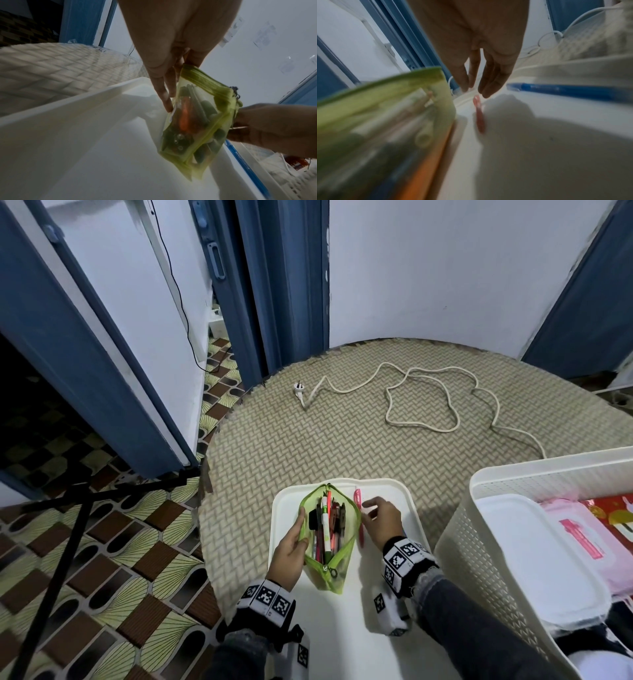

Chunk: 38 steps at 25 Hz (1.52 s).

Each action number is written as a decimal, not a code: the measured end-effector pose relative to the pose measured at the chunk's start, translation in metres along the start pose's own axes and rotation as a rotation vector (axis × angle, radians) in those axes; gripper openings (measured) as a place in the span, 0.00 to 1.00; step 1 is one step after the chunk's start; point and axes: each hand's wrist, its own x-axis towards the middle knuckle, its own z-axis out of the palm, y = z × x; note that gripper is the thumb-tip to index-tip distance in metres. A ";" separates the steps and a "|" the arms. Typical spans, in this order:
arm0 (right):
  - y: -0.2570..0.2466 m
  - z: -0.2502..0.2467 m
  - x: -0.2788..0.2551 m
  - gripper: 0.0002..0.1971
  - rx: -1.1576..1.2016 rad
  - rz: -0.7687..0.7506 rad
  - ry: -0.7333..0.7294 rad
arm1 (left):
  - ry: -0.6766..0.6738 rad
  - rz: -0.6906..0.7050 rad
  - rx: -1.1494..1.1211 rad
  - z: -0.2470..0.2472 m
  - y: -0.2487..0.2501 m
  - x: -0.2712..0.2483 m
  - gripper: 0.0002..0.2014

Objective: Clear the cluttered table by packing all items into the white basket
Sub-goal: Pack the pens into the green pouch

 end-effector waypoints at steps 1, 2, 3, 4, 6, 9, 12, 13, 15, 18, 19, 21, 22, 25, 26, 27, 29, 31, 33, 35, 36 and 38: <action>0.005 0.006 -0.001 0.14 -0.013 0.027 -0.052 | -0.003 0.002 -0.002 0.000 0.001 -0.001 0.33; 0.010 0.013 -0.003 0.17 -0.011 0.038 -0.065 | -0.005 0.001 -0.005 0.001 0.002 -0.001 0.32; 0.015 0.020 -0.005 0.19 -0.001 0.036 -0.051 | -0.005 -0.002 -0.007 0.001 0.004 -0.002 0.30; 0.017 0.022 -0.008 0.20 0.011 0.046 -0.029 | -0.003 -0.009 -0.010 0.001 0.005 -0.002 0.29; 0.016 0.019 -0.010 0.20 0.082 0.125 0.004 | -0.008 -0.021 -0.007 0.000 0.006 -0.003 0.29; 0.002 -0.004 -0.012 0.22 0.296 0.189 0.100 | -0.017 -0.023 -0.002 0.001 0.010 -0.005 0.30; -0.022 -0.028 -0.023 0.38 0.529 -0.017 0.176 | -0.044 -0.030 -0.006 0.004 0.016 -0.007 0.33; -0.030 -0.032 -0.027 0.45 0.552 -0.090 0.137 | -0.044 -0.029 -0.007 0.006 0.017 -0.007 0.33; -0.042 -0.034 -0.034 0.54 0.497 -0.186 0.020 | -0.047 -0.032 -0.013 0.008 0.019 -0.009 0.32; -0.049 -0.023 -0.038 0.57 0.427 -0.241 -0.168 | -0.057 -0.050 -0.021 0.010 0.024 -0.010 0.32; -0.048 -0.018 -0.039 0.57 0.386 -0.259 -0.240 | -0.062 -0.062 -0.030 0.011 0.027 -0.011 0.31; -0.045 -0.007 -0.041 0.55 0.197 -0.306 -0.372 | -0.058 -0.091 -0.060 0.011 0.034 -0.013 0.28; -0.044 -0.001 -0.042 0.52 0.095 -0.308 -0.410 | -0.052 -0.106 -0.073 0.012 0.038 -0.014 0.27; -0.041 0.011 -0.042 0.35 -0.002 -0.257 -0.382 | -0.056 -0.119 -0.064 0.014 0.040 -0.014 0.26; -0.040 0.012 -0.042 0.27 0.032 -0.253 -0.335 | -0.054 -0.119 -0.052 0.015 0.040 -0.014 0.26; -0.037 0.011 -0.041 0.18 0.090 -0.246 -0.247 | -0.052 -0.121 -0.040 0.015 0.039 -0.014 0.26; -0.025 0.003 -0.032 0.09 0.162 -0.194 0.025 | -0.044 -0.130 -0.027 0.015 0.039 -0.014 0.26; -0.003 -0.008 -0.020 0.10 0.074 -0.068 0.206 | -0.054 -0.139 -0.021 0.014 0.039 -0.016 0.30; 0.023 -0.017 -0.012 0.13 -0.136 0.092 0.157 | -0.074 -0.138 -0.027 0.014 0.041 -0.018 0.33; 0.040 -0.016 -0.014 0.16 -0.274 0.164 0.044 | -0.085 -0.132 -0.038 0.015 0.045 -0.020 0.35; 0.044 -0.014 -0.016 0.17 -0.291 0.153 0.026 | -0.086 -0.129 -0.046 0.015 0.046 -0.021 0.36; 0.045 -0.011 -0.018 0.20 -0.247 0.113 0.043 | -0.081 -0.122 -0.045 0.014 0.045 -0.020 0.36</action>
